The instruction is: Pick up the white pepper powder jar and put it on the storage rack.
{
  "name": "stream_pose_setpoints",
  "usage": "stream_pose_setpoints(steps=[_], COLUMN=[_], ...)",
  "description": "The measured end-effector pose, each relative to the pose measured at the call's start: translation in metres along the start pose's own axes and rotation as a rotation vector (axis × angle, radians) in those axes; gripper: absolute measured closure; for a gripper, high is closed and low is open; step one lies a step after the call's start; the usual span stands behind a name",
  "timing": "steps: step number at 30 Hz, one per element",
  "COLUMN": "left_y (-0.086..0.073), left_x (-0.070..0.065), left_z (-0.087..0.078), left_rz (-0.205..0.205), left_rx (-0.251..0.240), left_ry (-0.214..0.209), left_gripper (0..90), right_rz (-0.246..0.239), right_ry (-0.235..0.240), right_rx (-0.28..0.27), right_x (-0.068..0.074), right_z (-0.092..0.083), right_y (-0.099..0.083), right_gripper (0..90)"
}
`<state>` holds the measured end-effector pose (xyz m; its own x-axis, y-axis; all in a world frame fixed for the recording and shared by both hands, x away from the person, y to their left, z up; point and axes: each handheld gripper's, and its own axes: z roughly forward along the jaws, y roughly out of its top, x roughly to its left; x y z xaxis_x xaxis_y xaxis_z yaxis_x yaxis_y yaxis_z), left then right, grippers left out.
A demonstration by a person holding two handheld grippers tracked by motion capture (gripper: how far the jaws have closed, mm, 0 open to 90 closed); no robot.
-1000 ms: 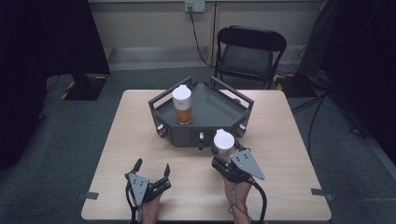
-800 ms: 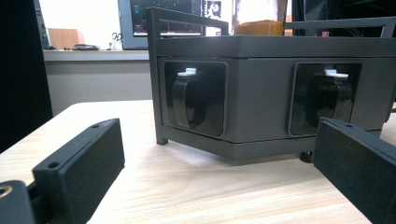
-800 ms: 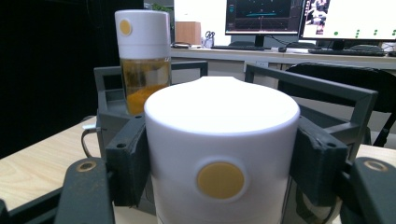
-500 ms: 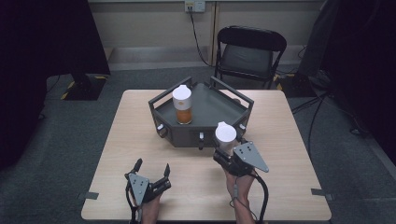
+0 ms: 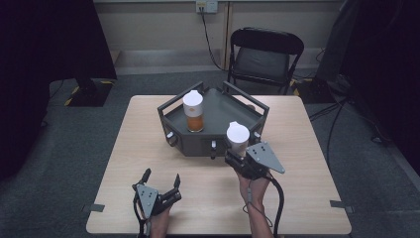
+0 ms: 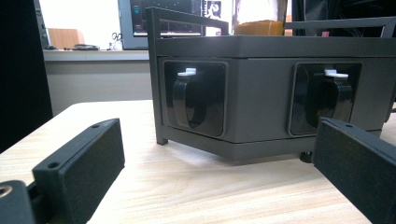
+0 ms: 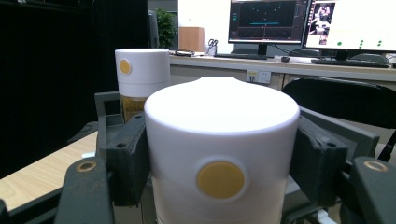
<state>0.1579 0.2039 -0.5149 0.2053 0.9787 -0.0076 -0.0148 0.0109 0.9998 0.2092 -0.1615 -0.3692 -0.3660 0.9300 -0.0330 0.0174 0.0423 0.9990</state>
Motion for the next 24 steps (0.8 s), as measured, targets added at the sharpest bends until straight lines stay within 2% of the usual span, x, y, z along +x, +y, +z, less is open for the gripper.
stream_pose_setpoints(steps=[4, 24], left_y=[0.0, 0.0], left_x=[0.0, 0.0], left_z=[0.0, 0.0], left_rz=[0.0, 0.0], left_rx=[0.001, 0.0], left_ry=[0.0, 0.002], left_gripper=[1.7, 1.8], right_rz=[-0.013, -0.015], right_ry=[0.003, -0.001], right_rx=[-0.002, -0.014], right_x=[0.0, -0.004], right_z=[0.004, 0.036], right_y=[0.006, 0.033], right_gripper=[30.0, 30.0])
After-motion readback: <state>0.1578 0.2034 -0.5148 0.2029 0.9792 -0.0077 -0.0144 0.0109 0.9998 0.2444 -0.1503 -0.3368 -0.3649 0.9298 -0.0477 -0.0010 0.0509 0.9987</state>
